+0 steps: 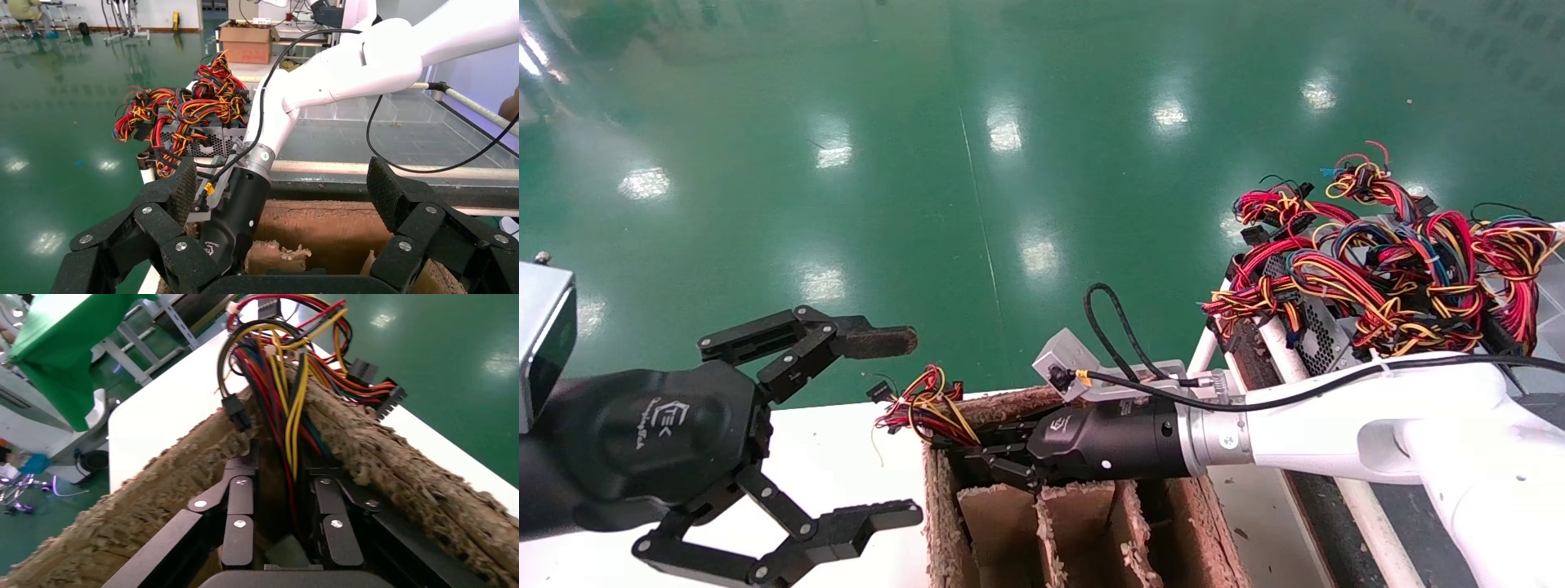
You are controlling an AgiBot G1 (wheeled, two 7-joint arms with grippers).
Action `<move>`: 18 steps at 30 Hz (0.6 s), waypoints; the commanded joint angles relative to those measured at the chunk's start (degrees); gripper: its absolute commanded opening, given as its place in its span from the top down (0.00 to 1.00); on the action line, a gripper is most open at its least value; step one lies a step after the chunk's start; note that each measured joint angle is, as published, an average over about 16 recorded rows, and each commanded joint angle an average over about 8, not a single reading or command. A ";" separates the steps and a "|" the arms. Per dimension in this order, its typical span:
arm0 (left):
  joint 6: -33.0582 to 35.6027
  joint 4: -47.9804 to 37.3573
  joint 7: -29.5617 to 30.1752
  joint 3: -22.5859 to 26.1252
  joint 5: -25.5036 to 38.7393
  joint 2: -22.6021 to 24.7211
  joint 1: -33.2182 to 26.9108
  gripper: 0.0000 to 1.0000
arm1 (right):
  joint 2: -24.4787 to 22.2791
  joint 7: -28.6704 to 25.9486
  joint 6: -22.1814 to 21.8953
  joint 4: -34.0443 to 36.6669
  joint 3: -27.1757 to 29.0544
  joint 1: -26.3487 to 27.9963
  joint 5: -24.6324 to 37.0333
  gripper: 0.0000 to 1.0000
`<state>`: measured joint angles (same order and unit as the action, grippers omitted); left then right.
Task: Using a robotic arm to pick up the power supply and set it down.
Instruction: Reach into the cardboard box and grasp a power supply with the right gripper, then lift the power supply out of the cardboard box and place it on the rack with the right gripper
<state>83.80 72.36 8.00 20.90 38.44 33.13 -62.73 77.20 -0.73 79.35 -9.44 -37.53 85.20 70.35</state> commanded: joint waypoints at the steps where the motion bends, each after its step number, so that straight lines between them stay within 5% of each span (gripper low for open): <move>1: 0.00 0.00 0.00 0.00 0.00 0.00 0.00 0.00 | 0.10 0.21 -0.74 0.12 -0.16 -0.11 -0.04 1.00; 18: 0.00 0.00 0.00 0.01 -0.01 0.00 0.00 0.00 | -0.60 2.18 1.34 0.70 1.03 -0.89 -4.37 1.00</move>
<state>83.80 72.36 8.00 20.91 38.43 33.12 -62.73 76.43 1.36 81.33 -8.57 -36.38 84.63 65.88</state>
